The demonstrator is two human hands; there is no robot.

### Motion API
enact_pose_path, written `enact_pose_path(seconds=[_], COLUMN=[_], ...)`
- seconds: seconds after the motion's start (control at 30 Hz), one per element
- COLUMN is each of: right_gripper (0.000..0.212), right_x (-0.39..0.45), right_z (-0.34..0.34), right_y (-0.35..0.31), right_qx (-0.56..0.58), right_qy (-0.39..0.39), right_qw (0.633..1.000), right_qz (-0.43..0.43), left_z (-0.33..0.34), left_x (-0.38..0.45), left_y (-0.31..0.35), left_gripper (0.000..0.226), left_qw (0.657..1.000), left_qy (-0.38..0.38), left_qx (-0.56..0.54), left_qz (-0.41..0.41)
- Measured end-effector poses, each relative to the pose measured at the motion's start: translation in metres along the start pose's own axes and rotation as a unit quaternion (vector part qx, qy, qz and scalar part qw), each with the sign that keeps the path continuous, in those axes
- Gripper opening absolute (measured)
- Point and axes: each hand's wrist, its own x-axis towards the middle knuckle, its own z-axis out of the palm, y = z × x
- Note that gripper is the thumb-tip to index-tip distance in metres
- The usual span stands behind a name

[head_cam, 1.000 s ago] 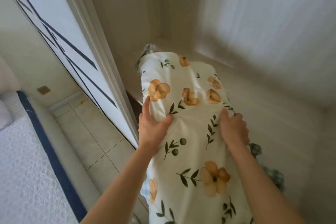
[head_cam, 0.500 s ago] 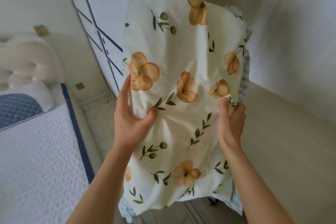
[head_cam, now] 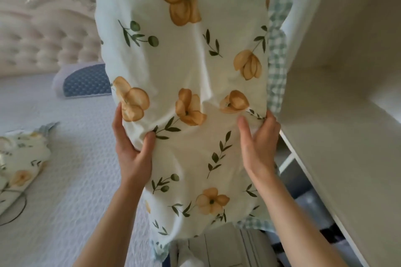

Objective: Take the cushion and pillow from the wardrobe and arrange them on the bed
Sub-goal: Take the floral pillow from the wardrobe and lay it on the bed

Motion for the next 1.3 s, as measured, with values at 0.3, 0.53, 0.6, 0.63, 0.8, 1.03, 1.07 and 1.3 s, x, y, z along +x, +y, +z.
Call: enact_pose_path(seconds=[0.3,0.53,0.6,0.63,0.8,1.03,1.07,1.3], right_gripper=[0.077,0.065,0.065,0.068,0.072,0.07,0.071,0.072], right_x=[0.022,0.063,0.074,0.08,0.105,0.158,0.169,0.269], right_z=[0.118,0.219,0.241,0.251,0.296,0.349,0.357,0.419], right_y=[0.004,0.002,0.004,0.005,0.017,0.046,0.051,0.083], right_qx=[0.02,0.014,0.002,-0.004,-0.018,-0.014,-0.016,-0.022], right_qy=[-0.134,-0.202,-0.2,-0.198,-0.198,-0.235,-0.238,-0.278], right_qw=[0.991,0.979,0.979,0.979,0.977,0.966,0.965,0.955], right_qz=[0.015,0.03,0.033,0.039,0.072,0.105,0.106,0.102], left_z=[-0.06,-0.09,-0.094,-0.096,-0.098,-0.077,-0.07,-0.01], left_x=[0.038,0.104,0.122,0.131,0.168,0.218,0.226,0.309], left_y=[-0.057,-0.107,-0.119,-0.126,-0.159,-0.207,-0.213,-0.258], left_gripper=[0.075,0.073,0.071,0.071,0.071,0.082,0.086,0.094], left_qw=[0.995,0.987,0.984,0.983,0.976,0.968,0.967,0.961], left_qy=[0.072,0.13,0.135,0.135,0.12,0.11,0.106,0.114], left_qx=[0.046,0.064,0.069,0.074,0.1,0.112,0.108,0.098], left_qz=[-0.05,-0.076,-0.096,-0.104,-0.148,-0.198,-0.204,-0.233])
